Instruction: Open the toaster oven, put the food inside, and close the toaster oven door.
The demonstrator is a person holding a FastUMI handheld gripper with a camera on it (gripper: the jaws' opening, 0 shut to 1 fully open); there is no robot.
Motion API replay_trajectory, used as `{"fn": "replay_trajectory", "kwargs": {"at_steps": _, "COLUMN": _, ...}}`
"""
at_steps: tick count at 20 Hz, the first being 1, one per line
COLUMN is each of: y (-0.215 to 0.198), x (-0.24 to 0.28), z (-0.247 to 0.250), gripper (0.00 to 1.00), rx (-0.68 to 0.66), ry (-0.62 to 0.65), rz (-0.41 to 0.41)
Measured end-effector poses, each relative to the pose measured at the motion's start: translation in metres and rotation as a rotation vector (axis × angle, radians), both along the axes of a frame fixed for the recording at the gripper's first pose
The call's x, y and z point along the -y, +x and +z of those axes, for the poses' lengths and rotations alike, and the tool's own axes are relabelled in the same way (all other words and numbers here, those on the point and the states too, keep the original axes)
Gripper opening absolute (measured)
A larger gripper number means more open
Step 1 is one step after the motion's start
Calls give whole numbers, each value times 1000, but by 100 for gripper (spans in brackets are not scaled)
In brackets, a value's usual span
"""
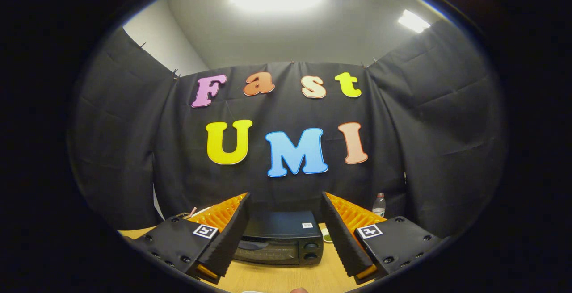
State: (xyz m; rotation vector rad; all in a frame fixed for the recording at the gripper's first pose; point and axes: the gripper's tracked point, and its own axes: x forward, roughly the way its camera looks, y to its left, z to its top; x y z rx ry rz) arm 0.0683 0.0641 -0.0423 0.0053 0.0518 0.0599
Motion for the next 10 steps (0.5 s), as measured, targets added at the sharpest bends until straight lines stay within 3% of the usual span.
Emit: {"fn": "replay_trajectory", "kwargs": {"at_steps": 10, "y": 65, "x": -63, "z": -89, "gripper": 97, "rx": -139, "ry": 3, "rz": 38}}
